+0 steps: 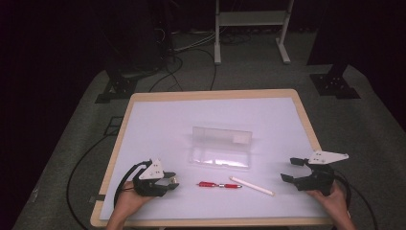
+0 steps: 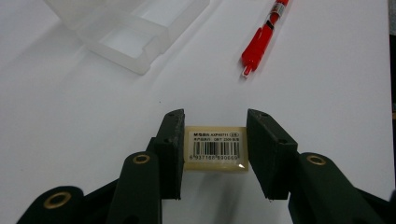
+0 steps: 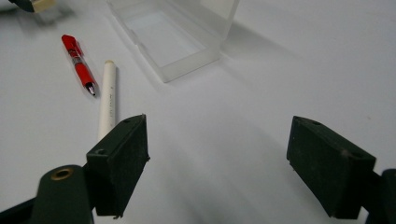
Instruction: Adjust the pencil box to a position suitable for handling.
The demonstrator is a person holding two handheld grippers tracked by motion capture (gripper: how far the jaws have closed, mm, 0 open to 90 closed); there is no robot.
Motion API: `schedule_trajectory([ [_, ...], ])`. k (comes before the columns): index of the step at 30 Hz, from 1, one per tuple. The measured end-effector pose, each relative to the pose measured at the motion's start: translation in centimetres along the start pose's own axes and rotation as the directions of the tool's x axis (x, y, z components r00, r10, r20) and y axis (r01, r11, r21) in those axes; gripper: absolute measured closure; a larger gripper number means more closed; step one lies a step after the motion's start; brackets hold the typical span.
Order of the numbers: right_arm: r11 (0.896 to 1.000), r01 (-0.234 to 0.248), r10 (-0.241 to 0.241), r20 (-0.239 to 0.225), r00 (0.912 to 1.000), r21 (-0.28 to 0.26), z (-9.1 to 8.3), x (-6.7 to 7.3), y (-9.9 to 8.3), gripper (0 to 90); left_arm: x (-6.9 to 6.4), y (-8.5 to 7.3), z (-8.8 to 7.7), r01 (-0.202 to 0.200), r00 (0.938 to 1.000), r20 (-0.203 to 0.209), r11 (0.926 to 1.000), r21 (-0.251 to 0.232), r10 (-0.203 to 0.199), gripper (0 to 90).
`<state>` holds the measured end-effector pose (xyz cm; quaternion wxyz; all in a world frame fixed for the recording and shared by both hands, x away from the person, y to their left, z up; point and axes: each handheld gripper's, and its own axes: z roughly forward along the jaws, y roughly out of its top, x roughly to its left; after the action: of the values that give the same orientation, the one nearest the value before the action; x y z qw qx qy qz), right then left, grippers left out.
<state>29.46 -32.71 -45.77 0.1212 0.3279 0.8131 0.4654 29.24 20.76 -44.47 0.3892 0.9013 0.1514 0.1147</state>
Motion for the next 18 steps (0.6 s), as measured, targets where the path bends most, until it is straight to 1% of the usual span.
schedule_trajectory([
  [4,1.0,0.003,-0.003,-0.001,1.0,0.015,0.1,0.0,0.0,18.8,0.1,0.6,-0.4,-0.005,1.0,0.0,0.9999,-0.016,0.005,58.5],
  [10,1.0,0.007,-0.007,-0.006,1.0,0.01,0.1,0.1,0.1,18.8,0.4,1.5,-0.8,-0.015,0.9999,0.007,0.9996,-0.025,0.015,58.5],
  [14,1.0,0.003,-0.003,-0.004,1.0,0.017,0.2,0.0,0.1,18.7,0.7,2.1,-1.1,-0.027,0.9996,0.009,0.9992,-0.028,0.027,58.5],
  [18,1.0,0.001,-0.001,-0.011,0.9999,0.016,0.2,0.0,0.2,18.5,1.2,2.5,-1.1,-0.026,0.9996,0.012,0.9992,-0.031,0.027,58.6],
])
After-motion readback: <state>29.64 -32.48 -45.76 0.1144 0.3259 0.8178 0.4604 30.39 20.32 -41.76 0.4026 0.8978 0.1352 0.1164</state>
